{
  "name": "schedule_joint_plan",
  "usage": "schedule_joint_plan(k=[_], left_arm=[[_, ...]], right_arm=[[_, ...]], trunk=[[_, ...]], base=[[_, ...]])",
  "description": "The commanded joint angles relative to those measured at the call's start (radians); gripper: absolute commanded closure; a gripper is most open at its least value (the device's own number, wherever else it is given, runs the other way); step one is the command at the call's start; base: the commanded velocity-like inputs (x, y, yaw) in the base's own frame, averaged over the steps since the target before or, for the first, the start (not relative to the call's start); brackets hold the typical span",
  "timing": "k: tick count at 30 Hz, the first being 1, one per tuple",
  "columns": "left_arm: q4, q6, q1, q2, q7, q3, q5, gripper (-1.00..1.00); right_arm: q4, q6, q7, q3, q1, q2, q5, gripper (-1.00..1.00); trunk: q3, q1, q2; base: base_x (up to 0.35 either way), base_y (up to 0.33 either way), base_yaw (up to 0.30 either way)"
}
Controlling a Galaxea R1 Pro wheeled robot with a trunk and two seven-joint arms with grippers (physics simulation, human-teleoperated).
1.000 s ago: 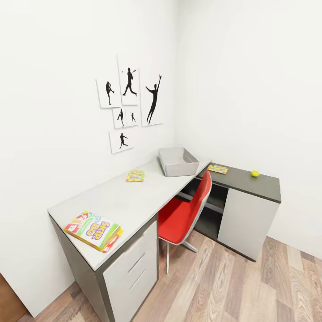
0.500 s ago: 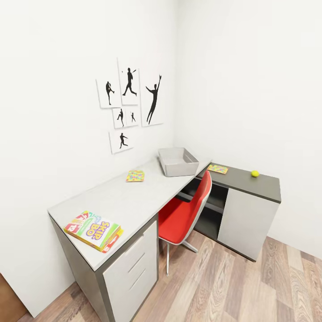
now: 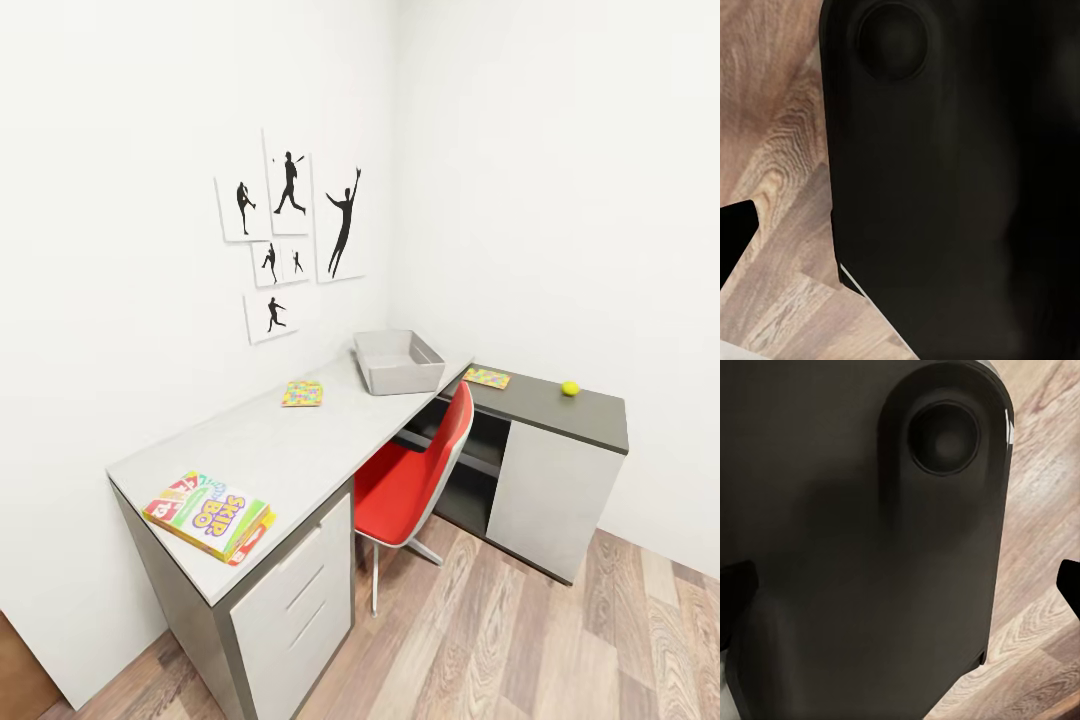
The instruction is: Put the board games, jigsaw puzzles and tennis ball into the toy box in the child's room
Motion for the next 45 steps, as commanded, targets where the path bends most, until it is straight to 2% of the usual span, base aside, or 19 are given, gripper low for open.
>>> schedule_joint_plan(k=[1,17,27,35,41,42,45], left_arm=[[0.0,0.0,0.0,0.0,0.0,0.0,0.001,-1.0],[0.0,0.0,-0.001,-0.001,-0.001,0.0,0.001,-1.0],[-0.018,0.0,-0.012,0.008,-0.003,0.002,0.004,-1.0],[-0.027,0.004,-0.051,0.007,-0.004,0.004,0.008,-1.0],[-0.029,0.012,-0.085,0.003,-0.005,0.016,0.041,-1.0],[-0.029,0.012,-0.122,0.003,-0.005,0.016,0.059,-1.0],[-0.03,0.021,-0.15,0.0,-0.003,0.019,0.083,-1.0]], right_arm=[[0.0,0.0,0.001,0.0,0.0,0.0,0.0,-1.0],[0.0,0.001,0.001,0.0,0.0,0.0,0.0,-1.0],[-0.016,0.007,-0.019,-0.005,-0.041,0.003,-0.004,-1.0],[-0.021,0.01,-0.025,-0.007,-0.083,0.004,-0.005,-1.0],[-0.022,0.015,-0.028,-0.007,-0.118,0.003,-0.006,-1.0],[-0.022,0.015,-0.028,-0.007,-0.158,0.003,-0.006,-1.0],[-0.022,0.03,-0.029,-0.007,-0.187,0.003,-0.007,-1.0]], trunk=[[-0.001,0.0,0.0],[-0.001,0.0,0.0],[-0.001,0.0,0.0],[-0.001,0.0,0.0],[-0.001,0.0,0.0],[-0.001,0.0,0.0],[-0.001,0.0,0.0]], base=[[0.0,0.0,0.0],[0.0,0.0,0.0],[0.0,0.0,0.0],[0.0,0.0,0.0],[0.0,0.0,0.0],[0.0,0.0,0.0],[0.0,0.0,0.0]])
